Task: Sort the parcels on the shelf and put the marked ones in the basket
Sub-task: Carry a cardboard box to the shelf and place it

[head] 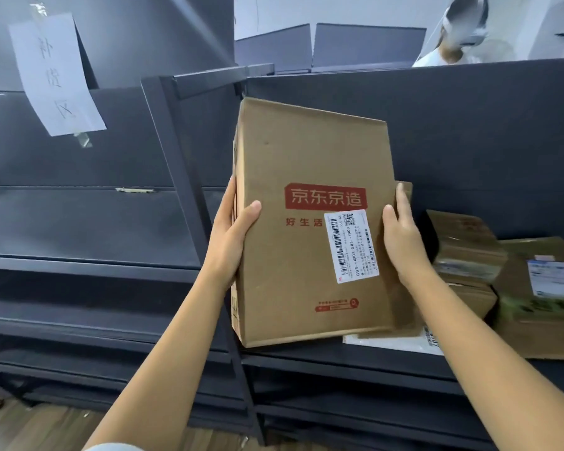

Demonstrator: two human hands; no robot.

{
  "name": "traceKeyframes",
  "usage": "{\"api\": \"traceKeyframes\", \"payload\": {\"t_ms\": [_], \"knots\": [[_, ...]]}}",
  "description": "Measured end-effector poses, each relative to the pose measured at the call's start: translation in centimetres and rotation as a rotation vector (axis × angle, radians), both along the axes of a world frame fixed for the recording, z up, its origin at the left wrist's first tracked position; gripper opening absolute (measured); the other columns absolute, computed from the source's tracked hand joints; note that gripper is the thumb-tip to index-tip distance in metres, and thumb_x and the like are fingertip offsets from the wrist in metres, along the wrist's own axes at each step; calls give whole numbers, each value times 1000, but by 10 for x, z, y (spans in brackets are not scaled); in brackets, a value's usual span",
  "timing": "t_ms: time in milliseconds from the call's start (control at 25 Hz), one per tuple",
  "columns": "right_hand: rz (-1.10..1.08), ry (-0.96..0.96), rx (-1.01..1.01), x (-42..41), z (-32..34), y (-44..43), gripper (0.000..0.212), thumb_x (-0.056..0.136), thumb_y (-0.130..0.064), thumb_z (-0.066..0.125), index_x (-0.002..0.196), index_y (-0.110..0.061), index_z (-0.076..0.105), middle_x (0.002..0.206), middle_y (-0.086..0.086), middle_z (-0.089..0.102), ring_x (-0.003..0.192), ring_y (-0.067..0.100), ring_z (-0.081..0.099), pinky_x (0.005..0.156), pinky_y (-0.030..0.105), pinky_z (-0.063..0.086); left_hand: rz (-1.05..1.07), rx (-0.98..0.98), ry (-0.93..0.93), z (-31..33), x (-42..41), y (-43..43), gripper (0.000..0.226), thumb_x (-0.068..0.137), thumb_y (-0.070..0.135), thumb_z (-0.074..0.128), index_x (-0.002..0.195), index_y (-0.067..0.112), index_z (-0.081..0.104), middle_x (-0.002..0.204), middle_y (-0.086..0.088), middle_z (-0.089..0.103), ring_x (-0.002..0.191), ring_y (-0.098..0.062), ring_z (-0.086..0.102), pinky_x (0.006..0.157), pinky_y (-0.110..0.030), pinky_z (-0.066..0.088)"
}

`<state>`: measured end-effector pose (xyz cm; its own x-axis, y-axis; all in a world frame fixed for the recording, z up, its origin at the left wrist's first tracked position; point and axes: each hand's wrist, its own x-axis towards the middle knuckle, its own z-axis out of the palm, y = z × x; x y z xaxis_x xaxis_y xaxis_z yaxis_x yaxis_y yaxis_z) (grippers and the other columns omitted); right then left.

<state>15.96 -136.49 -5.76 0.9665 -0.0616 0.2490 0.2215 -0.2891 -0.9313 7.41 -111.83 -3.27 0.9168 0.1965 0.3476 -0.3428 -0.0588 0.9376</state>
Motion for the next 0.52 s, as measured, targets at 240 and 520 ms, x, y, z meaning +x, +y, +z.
{"api": "traceKeyframes", "payload": {"t_ms": [240, 520], "knots": [[-79, -23, -22, 12, -29, 7, 46, 102, -33, 28, 148, -30, 24, 151, 10, 27, 137, 23, 31, 111, 37, 22, -14, -26, 47, 6, 6, 13, 54, 92, 38, 53, 143, 37, 34, 148, 17, 41, 118, 11, 50, 95, -19, 43], [32, 88, 79, 3, -35, 36, 52, 98, -50, 25, 148, -36, 19, 157, 2, 16, 142, 28, 21, 117, 39, 13, -299, -232, 57, -5, -3, 10, 46, 94, 19, 52, 139, 27, 46, 121, -4, 65, 96, -15, 68, 72, -25, 57]]}}
